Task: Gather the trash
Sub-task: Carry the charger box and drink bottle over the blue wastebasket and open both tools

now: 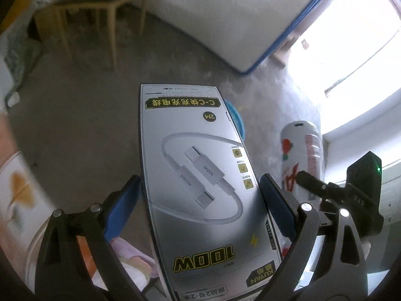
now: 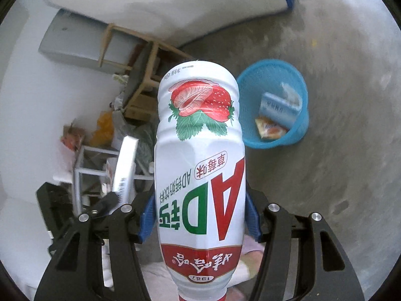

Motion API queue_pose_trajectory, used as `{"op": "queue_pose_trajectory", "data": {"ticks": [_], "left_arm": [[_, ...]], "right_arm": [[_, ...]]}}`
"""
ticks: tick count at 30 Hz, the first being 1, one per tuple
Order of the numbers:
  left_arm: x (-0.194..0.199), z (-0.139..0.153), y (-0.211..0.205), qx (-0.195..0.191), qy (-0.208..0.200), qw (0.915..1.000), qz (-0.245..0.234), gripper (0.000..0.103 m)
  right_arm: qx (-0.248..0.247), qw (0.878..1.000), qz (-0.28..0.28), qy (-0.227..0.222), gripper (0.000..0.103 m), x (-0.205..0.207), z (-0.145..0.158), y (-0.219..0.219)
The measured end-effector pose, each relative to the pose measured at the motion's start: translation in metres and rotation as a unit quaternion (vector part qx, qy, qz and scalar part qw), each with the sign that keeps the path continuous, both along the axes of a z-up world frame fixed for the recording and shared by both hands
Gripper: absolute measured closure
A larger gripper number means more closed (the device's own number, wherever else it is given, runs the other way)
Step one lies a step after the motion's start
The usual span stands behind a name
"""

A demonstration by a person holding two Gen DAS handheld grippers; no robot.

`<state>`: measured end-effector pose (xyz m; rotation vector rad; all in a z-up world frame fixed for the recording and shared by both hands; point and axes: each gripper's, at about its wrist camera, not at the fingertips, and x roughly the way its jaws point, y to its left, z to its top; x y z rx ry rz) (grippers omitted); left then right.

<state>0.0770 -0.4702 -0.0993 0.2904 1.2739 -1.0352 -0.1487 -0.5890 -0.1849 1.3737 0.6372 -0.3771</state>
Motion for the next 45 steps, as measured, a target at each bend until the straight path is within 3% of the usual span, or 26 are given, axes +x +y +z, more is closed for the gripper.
{"op": "queue_pose_trajectory", "data": {"ticks": [4, 7, 9, 13, 20, 22, 26, 29, 31, 35, 38, 42, 45], "left_arm": [[0.014, -0.029, -0.065, 0.007, 0.054, 0.9985, 0.007, 0.011], [0.027, -0.053, -0.105, 0.023, 0.087, 0.9958, 0.018, 0.011], [0.031, -0.063, -0.121, 0.034, 0.083, 0.9955, 0.032, 0.011], [0.036, -0.077, -0.123, 0.028, 0.099, 0.9937, 0.044, 0.011], [0.042, -0.085, -0.114, 0.022, 0.123, 0.9908, 0.052, 0.011], [0.045, -0.085, -0.115, 0.014, 0.151, 0.9864, 0.063, 0.011], [0.039, -0.080, -0.112, 0.005, 0.171, 0.9833, 0.062, 0.011], [0.034, -0.076, -0.112, 0.001, 0.165, 0.9844, 0.061, 0.011], [0.033, -0.076, -0.113, -0.003, 0.177, 0.9823, 0.063, 0.011], [0.029, -0.071, -0.111, -0.007, 0.177, 0.9828, 0.054, 0.011], [0.026, -0.067, -0.110, -0.008, 0.175, 0.9834, 0.047, 0.011], [0.032, -0.062, -0.107, -0.027, 0.178, 0.9819, 0.058, 0.011], [0.039, -0.056, -0.108, -0.067, 0.212, 0.9728, 0.065, 0.011]], "right_arm": [[0.062, 0.998, -0.015, -0.002, 0.045, 0.032, -0.047, -0.047], [0.065, 0.997, -0.026, 0.027, 0.037, 0.053, -0.079, -0.086], [0.056, 0.996, -0.043, 0.057, 0.034, 0.059, -0.097, -0.104], [0.063, 0.994, -0.054, 0.071, 0.034, 0.059, -0.117, -0.107], [0.046, 0.995, -0.068, 0.057, 0.034, 0.035, -0.117, -0.094], [0.041, 0.995, -0.072, 0.059, 0.034, 0.020, -0.114, -0.093], [-0.009, 0.998, -0.053, -0.016, 0.034, 0.000, -0.072, -0.073], [-0.037, 0.992, -0.026, -0.122, 0.034, -0.010, -0.035, -0.053], [-0.046, 0.986, -0.003, -0.161, 0.034, -0.009, -0.020, -0.043], [-0.065, 0.989, 0.039, -0.130, 0.034, 0.012, -0.015, -0.032], [-0.051, 0.990, 0.040, -0.128, 0.033, 0.024, -0.019, -0.030], [-0.043, 0.994, 0.011, -0.104, 0.042, 0.031, -0.030, -0.037], [-0.020, 0.993, -0.039, -0.106, 0.042, 0.023, -0.046, -0.047]]}}
